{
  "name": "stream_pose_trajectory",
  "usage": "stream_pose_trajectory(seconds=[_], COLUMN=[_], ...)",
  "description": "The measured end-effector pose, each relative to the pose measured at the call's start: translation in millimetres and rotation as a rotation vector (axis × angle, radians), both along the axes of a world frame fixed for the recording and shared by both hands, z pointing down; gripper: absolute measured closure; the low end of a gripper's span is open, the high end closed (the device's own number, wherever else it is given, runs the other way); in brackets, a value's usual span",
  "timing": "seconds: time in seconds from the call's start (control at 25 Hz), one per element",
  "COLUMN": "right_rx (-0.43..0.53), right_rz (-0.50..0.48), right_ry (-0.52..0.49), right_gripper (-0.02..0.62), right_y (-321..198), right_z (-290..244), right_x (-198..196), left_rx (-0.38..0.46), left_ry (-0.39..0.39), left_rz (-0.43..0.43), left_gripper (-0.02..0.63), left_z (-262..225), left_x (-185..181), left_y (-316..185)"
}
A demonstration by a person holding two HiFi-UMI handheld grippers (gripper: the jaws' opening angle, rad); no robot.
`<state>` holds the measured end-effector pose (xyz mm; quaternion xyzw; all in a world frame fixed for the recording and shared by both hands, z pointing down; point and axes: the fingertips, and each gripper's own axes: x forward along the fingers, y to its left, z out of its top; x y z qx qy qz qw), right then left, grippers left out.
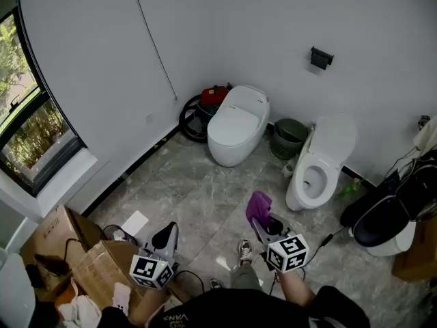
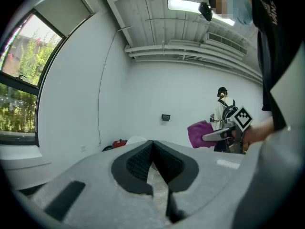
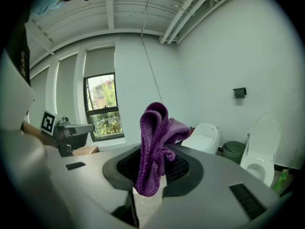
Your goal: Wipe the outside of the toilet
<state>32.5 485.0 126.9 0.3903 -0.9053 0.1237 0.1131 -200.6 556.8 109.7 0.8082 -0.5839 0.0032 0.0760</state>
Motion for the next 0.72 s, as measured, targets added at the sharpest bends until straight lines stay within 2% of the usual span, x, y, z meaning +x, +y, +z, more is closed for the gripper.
stream_pose_trajectory(seconds=[0.44,0.72], right_rx=[0.011,-0.013], right_rz=[0.024,0.061], right_ry=[-0.03,-0.053], right_gripper=[0.492,0.491], right_y=[-22.0,-66.9], right_z=[-1.9,4.6], right_x=[-2.7,13.0], left_rx=[0.012,0.015], left_ry=[0.016,0.014], left_rz=[0.024,0.023], left_gripper=[0.598,0.598], left_z=[5.1,7.4], left_x=[-1.4,9.1], left_y=[-27.0,-68.2])
